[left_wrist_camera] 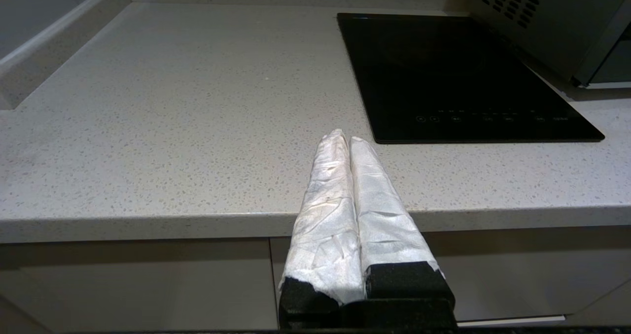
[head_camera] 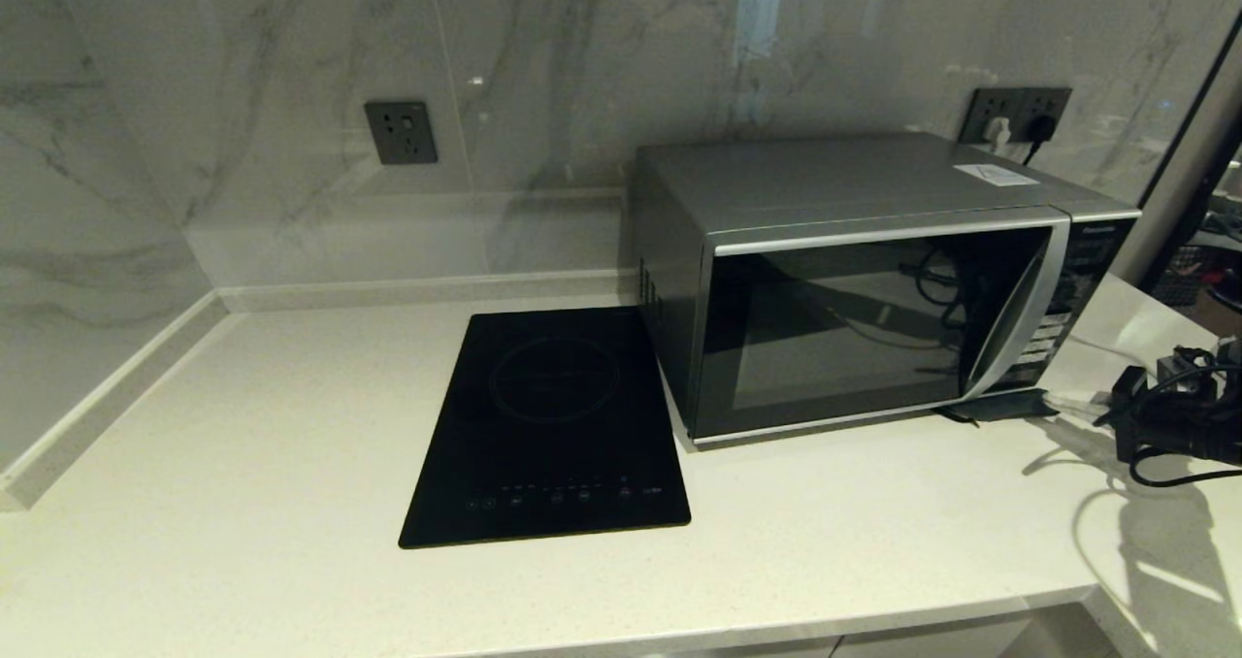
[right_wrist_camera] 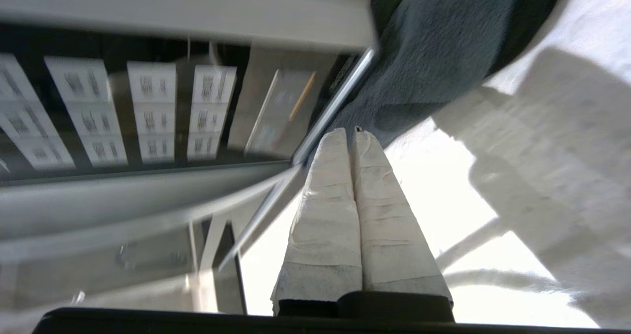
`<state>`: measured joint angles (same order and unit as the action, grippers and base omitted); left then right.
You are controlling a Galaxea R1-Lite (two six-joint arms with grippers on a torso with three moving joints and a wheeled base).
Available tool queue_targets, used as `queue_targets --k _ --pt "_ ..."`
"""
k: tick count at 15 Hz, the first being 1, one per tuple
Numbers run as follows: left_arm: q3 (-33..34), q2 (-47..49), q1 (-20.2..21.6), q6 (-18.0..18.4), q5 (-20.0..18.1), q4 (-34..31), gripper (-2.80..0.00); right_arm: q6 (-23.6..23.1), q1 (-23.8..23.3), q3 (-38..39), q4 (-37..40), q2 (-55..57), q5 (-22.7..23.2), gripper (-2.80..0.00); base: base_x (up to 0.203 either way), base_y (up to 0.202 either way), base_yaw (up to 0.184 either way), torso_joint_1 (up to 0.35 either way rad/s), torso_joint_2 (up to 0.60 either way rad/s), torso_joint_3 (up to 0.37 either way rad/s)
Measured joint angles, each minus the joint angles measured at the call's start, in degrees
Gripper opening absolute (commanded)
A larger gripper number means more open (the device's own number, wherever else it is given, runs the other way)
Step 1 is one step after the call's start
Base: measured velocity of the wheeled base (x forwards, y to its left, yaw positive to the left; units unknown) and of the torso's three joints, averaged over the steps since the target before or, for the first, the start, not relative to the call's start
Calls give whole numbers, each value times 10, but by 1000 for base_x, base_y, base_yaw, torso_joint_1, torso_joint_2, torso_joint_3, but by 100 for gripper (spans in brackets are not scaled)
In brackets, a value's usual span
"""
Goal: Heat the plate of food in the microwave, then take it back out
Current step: Open the microwave oven
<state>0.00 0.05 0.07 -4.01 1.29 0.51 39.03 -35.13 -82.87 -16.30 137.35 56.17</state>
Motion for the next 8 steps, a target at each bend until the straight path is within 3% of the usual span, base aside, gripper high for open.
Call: queue_targets --k 8 --pt "0 0 0 0 0 0 -280 -10 3 -15 -2 5 50 -280 0 0 0 0 0 0"
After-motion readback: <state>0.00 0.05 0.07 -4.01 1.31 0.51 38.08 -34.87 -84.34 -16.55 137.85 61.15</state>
